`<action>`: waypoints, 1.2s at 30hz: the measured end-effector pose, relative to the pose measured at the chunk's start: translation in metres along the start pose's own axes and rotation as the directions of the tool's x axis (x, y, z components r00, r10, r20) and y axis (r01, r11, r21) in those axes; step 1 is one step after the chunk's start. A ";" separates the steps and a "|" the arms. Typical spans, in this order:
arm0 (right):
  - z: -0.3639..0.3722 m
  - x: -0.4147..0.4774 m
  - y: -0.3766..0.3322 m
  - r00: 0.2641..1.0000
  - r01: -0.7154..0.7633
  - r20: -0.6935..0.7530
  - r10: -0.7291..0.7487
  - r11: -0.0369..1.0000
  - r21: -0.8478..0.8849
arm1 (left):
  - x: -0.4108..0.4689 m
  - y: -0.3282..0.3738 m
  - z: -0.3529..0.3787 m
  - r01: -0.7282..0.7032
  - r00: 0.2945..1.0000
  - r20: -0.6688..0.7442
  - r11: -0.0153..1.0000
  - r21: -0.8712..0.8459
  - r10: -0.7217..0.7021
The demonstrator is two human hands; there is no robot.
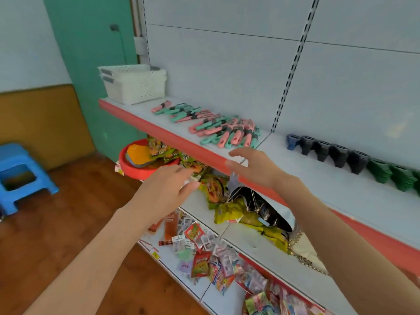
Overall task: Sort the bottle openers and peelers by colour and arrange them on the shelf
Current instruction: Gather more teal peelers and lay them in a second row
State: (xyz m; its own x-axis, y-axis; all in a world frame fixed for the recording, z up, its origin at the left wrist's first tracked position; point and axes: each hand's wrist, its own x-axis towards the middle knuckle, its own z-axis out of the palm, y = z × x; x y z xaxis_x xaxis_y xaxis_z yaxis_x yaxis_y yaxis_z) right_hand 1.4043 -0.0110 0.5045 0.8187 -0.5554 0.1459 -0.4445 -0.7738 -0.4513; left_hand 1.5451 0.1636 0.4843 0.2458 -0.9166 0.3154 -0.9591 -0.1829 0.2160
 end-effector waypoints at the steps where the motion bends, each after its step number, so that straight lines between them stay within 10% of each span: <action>1: 0.004 0.011 -0.005 1.000 0.013 0.020 -0.013 1.000 0.003 | 0.003 -0.012 0.000 0.012 1.000 -0.004 1.000 -0.002 -0.012; 22: 0.022 0.242 0.016 0.975 -0.212 -0.075 0.207 0.975 -0.070 | 0.206 -0.171 0.034 0.112 0.994 0.006 0.993 -0.044 -0.112; 36: 0.045 0.296 0.023 0.725 -0.688 -0.146 0.673 0.719 -0.097 | 0.337 -0.242 0.060 -0.149 0.988 0.055 0.987 0.062 0.146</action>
State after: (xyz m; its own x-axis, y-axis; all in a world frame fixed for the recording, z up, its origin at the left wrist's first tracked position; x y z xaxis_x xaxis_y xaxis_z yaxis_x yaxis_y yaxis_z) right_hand 1.6524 -0.1797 0.4981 0.2412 -0.9679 -0.0700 -0.9182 -0.2043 -0.3393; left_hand 1.8516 -0.1218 0.4830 0.0956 -0.9515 0.2925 -0.9918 -0.0662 0.1089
